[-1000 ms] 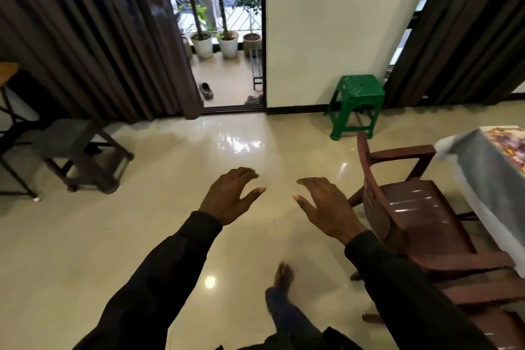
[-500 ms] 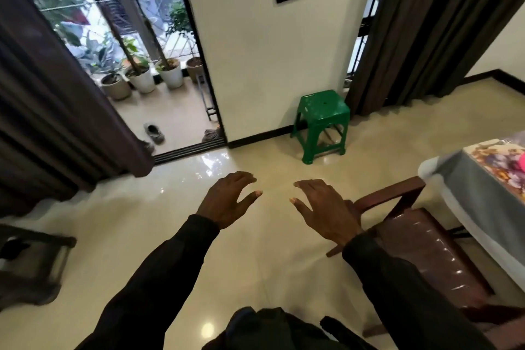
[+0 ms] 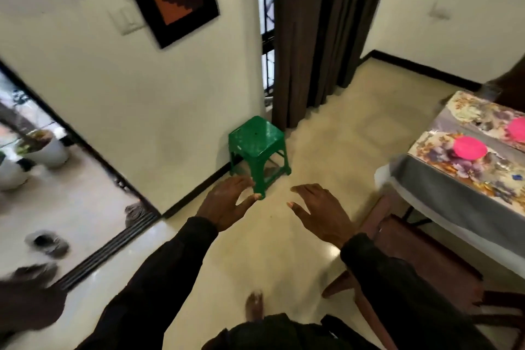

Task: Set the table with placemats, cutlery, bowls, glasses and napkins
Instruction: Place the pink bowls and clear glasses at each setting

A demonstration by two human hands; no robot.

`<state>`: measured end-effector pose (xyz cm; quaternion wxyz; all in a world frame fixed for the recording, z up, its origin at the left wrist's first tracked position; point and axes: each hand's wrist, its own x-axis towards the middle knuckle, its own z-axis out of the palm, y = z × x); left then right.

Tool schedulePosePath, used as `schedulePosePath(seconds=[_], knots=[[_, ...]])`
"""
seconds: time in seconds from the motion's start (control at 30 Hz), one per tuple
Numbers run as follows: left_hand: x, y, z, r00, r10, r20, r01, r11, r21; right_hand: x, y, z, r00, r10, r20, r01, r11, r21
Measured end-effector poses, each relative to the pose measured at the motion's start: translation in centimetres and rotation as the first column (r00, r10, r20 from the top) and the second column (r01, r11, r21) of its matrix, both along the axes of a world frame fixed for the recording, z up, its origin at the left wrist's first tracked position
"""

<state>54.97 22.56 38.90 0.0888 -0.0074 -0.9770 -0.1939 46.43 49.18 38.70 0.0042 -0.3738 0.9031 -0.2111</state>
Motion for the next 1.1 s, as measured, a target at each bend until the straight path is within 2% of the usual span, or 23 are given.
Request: schedulePosePath(seconds=[0.27,0.4,0.57,0.7,0.93,1.1], knots=[[-20.1,-3.0,2.0,0.952,-0.303,0.051,0.302,0.953,0.031,-12.5,-1.6,0.8,0.958,-0.287,0.022,0.287,0.958,0.000],[-29.8,-1.8,1.0,0.901,-0.433,0.035,0.431,0.901,0.051,-18.9,-0.2,-0.1,0.911,-0.411,0.030,0.411,0.911,-0.015],[-41.7,1.5,-0.4,0.853,-0.521,0.036,0.520,0.854,0.035,-27.9,2.3,-1.3,0.868,-0.493,0.055,0.494,0.870,-0.001],[-50.6,3.3,-1.1,0.833,-0.552,0.028,0.551,0.833,0.049,-35.7,4.0,-1.5,0.847,-0.527,0.067,0.528,0.849,0.012],[-63.0,4.6,-1.1,0.861,-0.509,0.010,0.507,0.858,0.084,-49.3,5.4,-1.1,0.856,-0.512,0.065,0.512,0.859,0.026],[-70.8,4.8,-2.1,0.847,-0.526,0.075,0.518,0.849,0.109,-56.6,6.1,-1.2,0.836,-0.543,0.081,0.543,0.839,0.023]])
